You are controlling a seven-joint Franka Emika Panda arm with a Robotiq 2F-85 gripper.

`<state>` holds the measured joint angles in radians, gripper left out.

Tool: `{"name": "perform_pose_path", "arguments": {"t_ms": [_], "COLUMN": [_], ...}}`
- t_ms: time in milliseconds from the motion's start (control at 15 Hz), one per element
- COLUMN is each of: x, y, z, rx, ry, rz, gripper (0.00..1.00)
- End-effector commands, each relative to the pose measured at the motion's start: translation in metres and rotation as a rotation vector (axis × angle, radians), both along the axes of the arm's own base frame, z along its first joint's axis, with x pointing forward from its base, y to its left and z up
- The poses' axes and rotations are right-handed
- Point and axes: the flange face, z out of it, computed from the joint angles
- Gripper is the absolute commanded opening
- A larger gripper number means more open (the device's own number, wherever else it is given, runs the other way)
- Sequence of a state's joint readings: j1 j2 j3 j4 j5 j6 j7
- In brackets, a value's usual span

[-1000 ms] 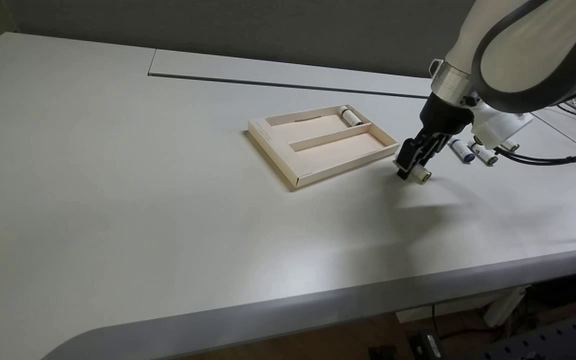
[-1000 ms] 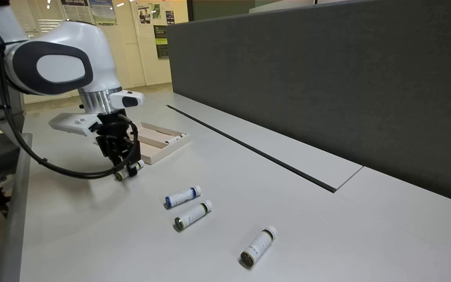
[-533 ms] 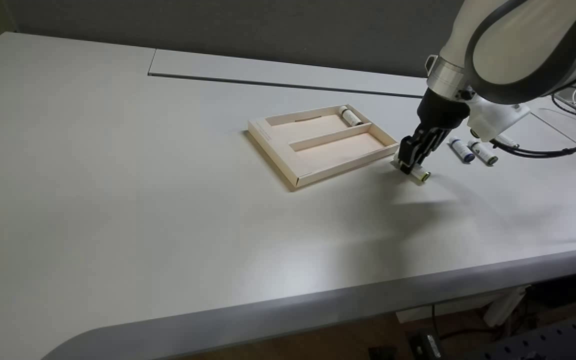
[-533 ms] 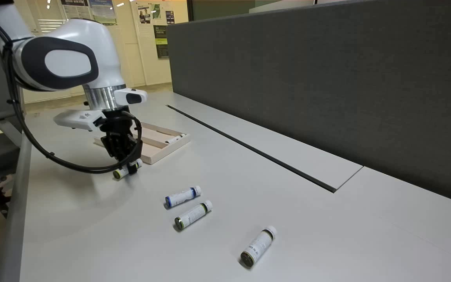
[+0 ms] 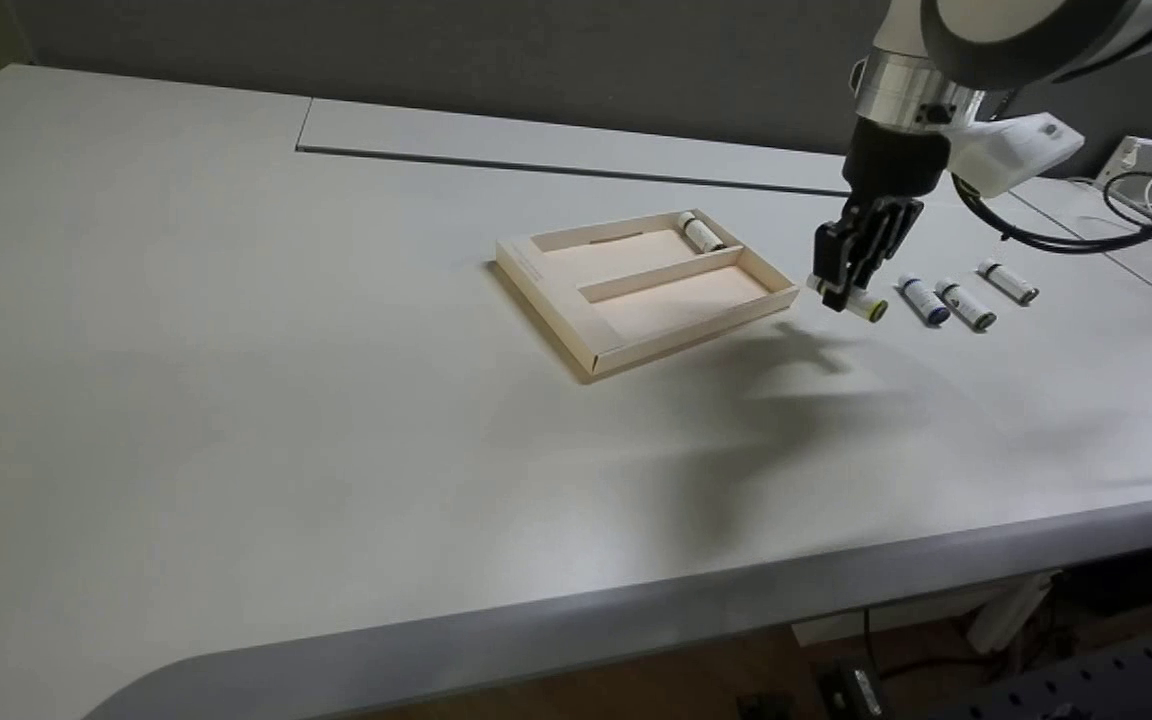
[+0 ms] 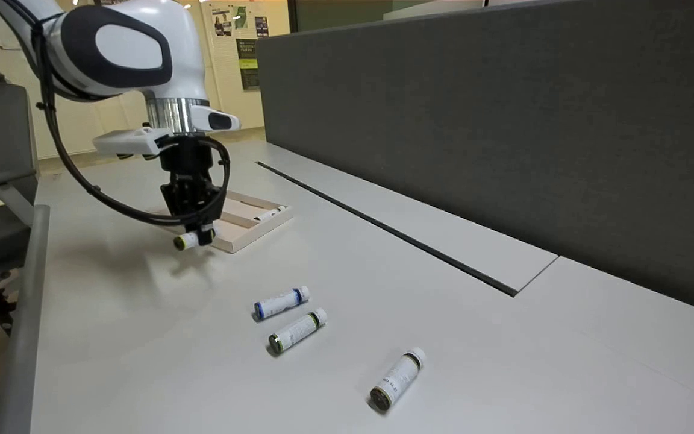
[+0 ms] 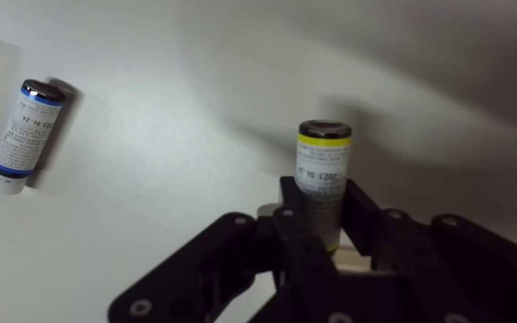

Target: Pick up the objects and put them in the box

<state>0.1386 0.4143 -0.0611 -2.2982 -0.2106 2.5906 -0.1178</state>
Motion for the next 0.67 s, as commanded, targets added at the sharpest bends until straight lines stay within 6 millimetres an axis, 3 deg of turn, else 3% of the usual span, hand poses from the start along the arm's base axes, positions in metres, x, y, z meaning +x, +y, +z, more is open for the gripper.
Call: {"name": "perform_pose_path", "arguments": {"t_ms": [0, 600], "x": [0.012, 0.028], "y": [0.003, 0.024], "z": [0.007, -0.002], "rx": [0.035, 0.108], "ry": [-0.041, -0.121], "rz": [-0.061, -0.095], "gripper": [0.07, 0.07]}}
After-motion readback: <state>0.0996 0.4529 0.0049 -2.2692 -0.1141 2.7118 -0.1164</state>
